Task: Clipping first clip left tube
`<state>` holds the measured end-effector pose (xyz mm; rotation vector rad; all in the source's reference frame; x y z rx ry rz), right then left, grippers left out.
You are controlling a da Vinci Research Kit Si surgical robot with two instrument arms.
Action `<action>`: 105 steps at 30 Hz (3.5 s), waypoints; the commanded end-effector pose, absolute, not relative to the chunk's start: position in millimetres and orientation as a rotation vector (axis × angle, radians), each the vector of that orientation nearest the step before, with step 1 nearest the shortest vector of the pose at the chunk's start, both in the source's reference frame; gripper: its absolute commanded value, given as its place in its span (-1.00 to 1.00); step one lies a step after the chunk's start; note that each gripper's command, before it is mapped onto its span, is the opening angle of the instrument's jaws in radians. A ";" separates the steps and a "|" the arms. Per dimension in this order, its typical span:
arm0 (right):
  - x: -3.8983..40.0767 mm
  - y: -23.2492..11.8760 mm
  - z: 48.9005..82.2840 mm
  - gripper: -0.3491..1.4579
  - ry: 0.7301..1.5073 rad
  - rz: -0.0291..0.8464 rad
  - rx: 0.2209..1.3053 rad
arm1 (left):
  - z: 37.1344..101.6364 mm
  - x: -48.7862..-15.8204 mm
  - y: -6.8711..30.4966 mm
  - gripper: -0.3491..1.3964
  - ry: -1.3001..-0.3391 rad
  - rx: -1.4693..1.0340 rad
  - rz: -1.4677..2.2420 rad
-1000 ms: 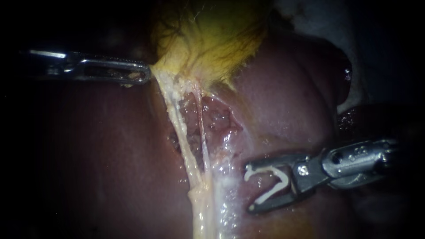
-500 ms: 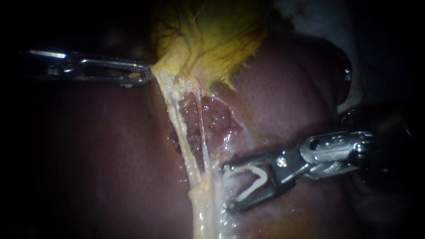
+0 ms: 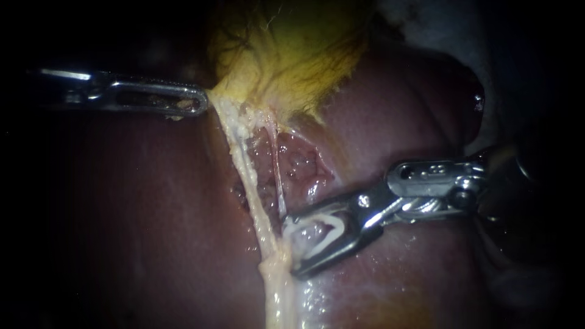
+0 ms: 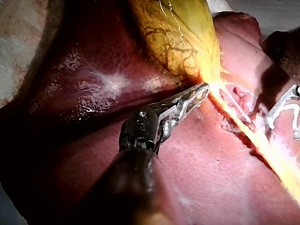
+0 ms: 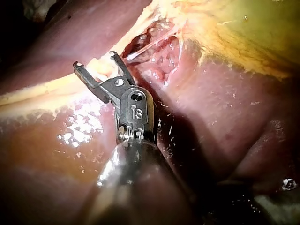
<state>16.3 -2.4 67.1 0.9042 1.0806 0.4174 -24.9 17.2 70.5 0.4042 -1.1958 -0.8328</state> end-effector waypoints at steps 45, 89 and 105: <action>19.9 -2.9 76.9 -0.04 1.125 0.423 1.057 | 70.5 -25.1 17.2 -1.00 -1.196 0.403 -0.834; 23.3 -6.1 73.3 -0.70 1.286 0.224 1.231 | 70.4 -24.9 17.2 -1.00 -1.196 0.404 -0.833; 23.5 -6.0 73.5 -1.00 1.304 0.174 1.188 | 70.4 -24.9 17.2 -1.00 -1.196 0.404 -0.833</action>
